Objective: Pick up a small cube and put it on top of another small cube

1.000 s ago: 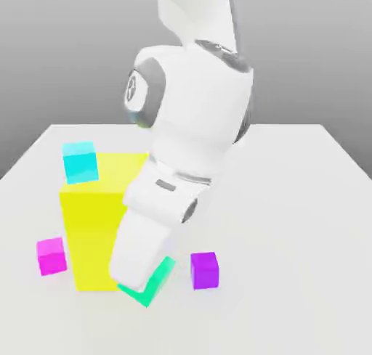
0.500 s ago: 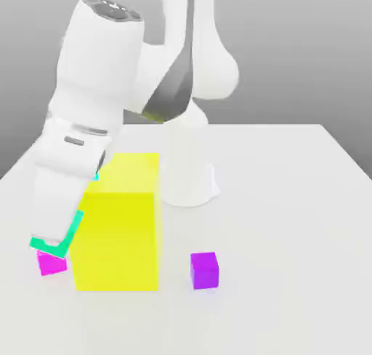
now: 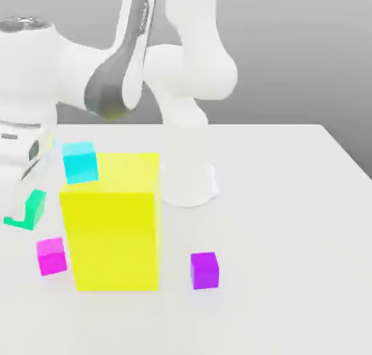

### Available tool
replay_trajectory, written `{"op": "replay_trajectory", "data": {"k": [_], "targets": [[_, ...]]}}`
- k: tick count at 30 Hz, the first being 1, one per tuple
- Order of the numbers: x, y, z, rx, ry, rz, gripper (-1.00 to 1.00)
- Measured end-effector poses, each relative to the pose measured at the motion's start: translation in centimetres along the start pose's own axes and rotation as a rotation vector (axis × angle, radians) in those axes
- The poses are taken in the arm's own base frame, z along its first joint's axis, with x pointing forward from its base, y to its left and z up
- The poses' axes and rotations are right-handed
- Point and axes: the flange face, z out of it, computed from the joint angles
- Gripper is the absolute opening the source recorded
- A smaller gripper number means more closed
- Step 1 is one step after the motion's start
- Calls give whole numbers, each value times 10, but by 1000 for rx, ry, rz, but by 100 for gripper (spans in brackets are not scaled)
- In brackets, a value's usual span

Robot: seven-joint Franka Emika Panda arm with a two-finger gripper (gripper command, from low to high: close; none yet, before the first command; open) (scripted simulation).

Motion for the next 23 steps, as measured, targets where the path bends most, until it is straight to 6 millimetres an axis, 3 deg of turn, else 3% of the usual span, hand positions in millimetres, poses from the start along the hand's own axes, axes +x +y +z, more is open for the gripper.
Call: {"op": "replay_trajectory", "data": {"k": [5,20,21,23], "targets": [[-42,-19,32,97,34,173,-100],[-41,-27,93,105,40,188,-100],[-41,-28,98,107,38,186,100],[-41,-28,98,107,38,187,100]]}}
